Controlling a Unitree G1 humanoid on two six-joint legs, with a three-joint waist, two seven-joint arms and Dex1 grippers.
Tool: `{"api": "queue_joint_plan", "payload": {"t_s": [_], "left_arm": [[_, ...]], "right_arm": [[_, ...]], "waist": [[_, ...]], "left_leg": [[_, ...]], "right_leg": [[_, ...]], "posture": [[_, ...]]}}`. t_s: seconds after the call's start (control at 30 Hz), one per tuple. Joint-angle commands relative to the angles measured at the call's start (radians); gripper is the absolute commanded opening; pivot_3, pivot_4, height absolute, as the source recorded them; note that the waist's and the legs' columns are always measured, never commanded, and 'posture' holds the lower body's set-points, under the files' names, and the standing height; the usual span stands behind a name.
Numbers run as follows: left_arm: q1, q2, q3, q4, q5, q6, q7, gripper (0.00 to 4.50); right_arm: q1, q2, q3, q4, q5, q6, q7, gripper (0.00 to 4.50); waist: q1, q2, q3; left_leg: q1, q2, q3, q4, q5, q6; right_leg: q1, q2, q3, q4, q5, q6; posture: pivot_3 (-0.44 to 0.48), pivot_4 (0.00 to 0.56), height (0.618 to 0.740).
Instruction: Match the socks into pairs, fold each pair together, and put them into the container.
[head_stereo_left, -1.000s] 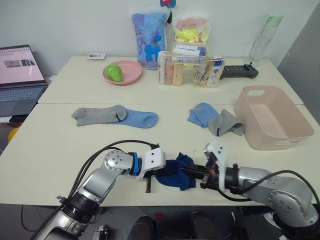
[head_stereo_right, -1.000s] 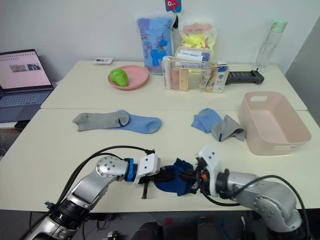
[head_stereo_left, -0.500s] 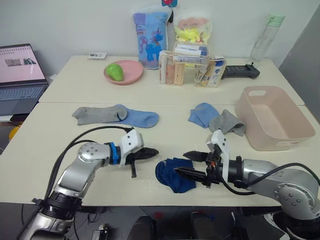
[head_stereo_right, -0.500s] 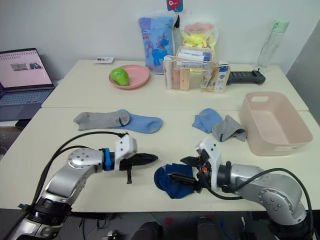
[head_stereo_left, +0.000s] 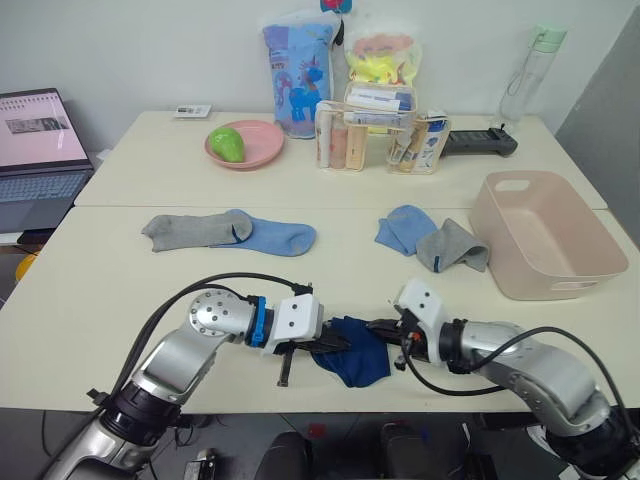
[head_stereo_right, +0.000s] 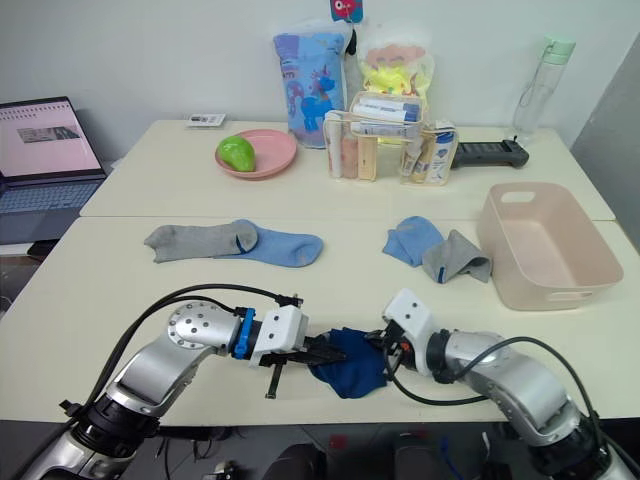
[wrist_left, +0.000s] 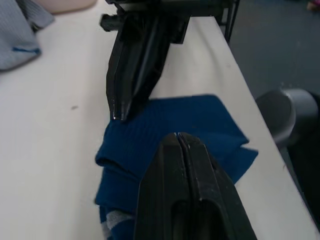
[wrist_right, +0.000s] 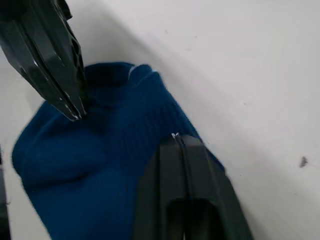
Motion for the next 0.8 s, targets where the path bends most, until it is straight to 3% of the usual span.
{"api": "queue_joint_plan", "payload": {"t_s": [0.03, 0.27, 0.33, 0.43, 0.57, 0.7, 0.8], "left_arm": [[-0.013, 0.008, -0.024, 0.031, 0.065, -0.057, 0.005, 0.0], [0.019, 0.062, -0.001, 0.195, 0.133, -0.141, 0.021, 0.0], [0.017, 0.056, 0.023, 0.167, 0.078, -0.111, 0.013, 0.0], [0.005, 0.036, 0.09, 0.045, -0.101, 0.021, -0.017, 0.0], [-0.013, 0.075, 0.125, -0.105, -0.229, 0.205, -0.047, 0.0], [-0.029, 0.059, 0.085, -0.113, -0.186, 0.207, -0.025, 0.0], [-0.037, 0.038, 0.0, -0.047, -0.059, 0.121, -0.008, 0.0]], "right_arm": [[-0.02, 0.042, 0.033, 0.022, -0.059, -0.028, -0.005, 0.03], [-0.013, 0.107, -0.036, 0.01, -0.081, -0.049, -0.005, 0.03], [-0.003, 0.094, -0.075, -0.018, -0.05, -0.05, 0.028, 0.03], [0.02, 0.042, -0.16, -0.075, 0.014, -0.027, 0.09, 0.03], [0.052, -0.017, -0.192, -0.125, 0.03, -0.033, 0.135, 0.03], [0.072, -0.064, -0.133, -0.133, -0.015, -0.063, 0.177, 0.03], [0.073, -0.067, -0.057, -0.104, -0.069, -0.097, 0.197, 0.03]], "waist": [[0.0, 0.0, 0.0], [0.0, 0.0, 0.0], [0.0, 0.0, 0.0], [0.0, 0.001, 0.0], [0.0, 0.0, 0.001], [0.0, 0.0, 0.001], [0.0, 0.0, 0.001]], "left_leg": [[0.0, 0.0, 0.0, 0.0, 0.0, 0.0], [0.001, 0.0, 0.0, 0.0, 0.0, 0.0], [0.001, 0.0, 0.0, 0.0, 0.0, 0.0], [0.001, 0.0, -0.001, 0.0, 0.0, 0.0], [0.0, 0.0, -0.002, 0.0, 0.0, 0.0], [0.0, 0.0, -0.001, 0.0, 0.0, 0.0], [0.0, 0.0, -0.001, 0.0, 0.0, 0.0]], "right_leg": [[0.0, 0.0, 0.0, 0.0, 0.0, 0.0], [0.0, 0.0, 0.0, 0.0, 0.0, 0.0], [0.0, 0.0, 0.0, 0.001, 0.0, 0.0], [0.0, 0.0, 0.0, 0.001, 0.0, 0.0], [0.0, 0.0, -0.001, 0.0, 0.0, 0.0], [0.001, 0.0, 0.0, 0.0, 0.0, 0.0], [0.001, 0.0, 0.0, 0.0, 0.0, 0.0]], "posture": [[0.0, 0.15, 0.703], [0.0, 0.15, 0.703], [0.0, 0.15, 0.703], [0.0, 0.15, 0.703], [0.0, 0.15, 0.703], [0.0, 0.15, 0.703], [0.0, 0.15, 0.703]]}}
